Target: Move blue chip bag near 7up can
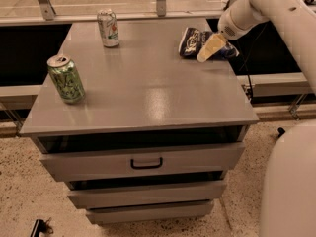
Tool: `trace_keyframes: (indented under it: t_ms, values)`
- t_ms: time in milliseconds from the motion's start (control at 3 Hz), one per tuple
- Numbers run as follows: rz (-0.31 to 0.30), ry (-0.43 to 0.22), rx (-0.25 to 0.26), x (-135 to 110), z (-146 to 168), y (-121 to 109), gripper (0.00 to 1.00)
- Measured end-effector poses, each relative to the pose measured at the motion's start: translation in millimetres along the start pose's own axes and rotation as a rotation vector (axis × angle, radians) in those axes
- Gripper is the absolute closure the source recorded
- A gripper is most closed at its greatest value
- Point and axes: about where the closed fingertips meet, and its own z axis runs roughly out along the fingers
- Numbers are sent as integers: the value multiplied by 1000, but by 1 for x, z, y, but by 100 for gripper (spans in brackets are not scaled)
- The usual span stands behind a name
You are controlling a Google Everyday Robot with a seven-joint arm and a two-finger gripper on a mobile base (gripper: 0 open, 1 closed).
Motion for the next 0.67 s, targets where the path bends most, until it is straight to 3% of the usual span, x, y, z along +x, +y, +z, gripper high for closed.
trace_keyframes:
  t_ms: [333, 667]
  values:
    - [-1, -4, -21, -5, 17, 4, 3]
    - [-7, -7, -24, -9, 29, 6, 20]
